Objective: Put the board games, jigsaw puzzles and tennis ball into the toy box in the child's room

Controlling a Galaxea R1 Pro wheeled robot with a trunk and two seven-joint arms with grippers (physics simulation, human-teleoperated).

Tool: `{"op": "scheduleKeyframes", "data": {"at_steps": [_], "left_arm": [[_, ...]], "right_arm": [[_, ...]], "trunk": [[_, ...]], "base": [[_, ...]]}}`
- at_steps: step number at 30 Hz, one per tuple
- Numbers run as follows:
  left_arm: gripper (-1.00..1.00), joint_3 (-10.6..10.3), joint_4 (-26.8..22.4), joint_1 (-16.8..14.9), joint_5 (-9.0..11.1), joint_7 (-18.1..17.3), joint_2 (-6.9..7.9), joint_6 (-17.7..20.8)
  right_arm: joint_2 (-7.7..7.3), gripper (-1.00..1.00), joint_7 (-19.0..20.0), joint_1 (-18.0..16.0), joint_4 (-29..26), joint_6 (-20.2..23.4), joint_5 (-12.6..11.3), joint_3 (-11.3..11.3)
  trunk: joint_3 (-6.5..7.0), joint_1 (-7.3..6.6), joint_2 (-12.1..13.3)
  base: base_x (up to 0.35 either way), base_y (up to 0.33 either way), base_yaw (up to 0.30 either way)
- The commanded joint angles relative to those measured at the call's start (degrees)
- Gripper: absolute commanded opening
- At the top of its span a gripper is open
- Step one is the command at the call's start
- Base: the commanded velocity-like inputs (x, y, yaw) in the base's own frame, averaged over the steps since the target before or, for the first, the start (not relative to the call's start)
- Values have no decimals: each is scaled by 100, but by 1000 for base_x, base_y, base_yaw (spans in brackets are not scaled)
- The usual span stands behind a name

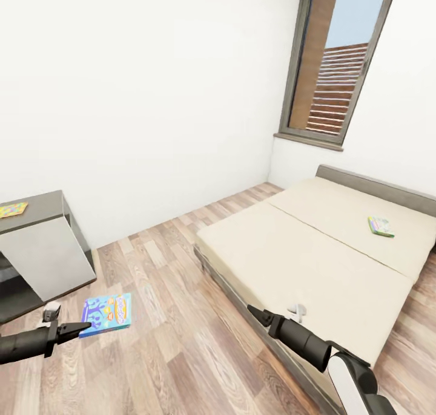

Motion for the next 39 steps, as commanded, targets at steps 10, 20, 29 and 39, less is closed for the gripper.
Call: {"op": "scheduleKeyframes", "data": {"at_steps": [10, 20, 29, 39], "left_arm": [[-100, 18, 1, -7, 11, -37, -11, 54], [-100, 19, 1, -7, 6, -31, -19, 54], [-100, 19, 1, -7, 15, -62, -17, 55], [-100, 18, 1, -7, 8, -25, -19, 62]], "right_arm": [[1, 100, -4, -4, -11, 49, -33, -1], [2, 100, -4, -7, -12, 59, -37, -1], [0, 100, -9, -10, -8, 55, -27, 114], [0, 100, -12, -10, -3, 51, -19, 148]], "trunk": [[-6, 0, -4], [-6, 0, -4], [30, -44, 76], [209, -263, 477]], "base": [[0, 0, 289], [135, 114, 289], [64, 49, 289], [3, 2, 289]]}}
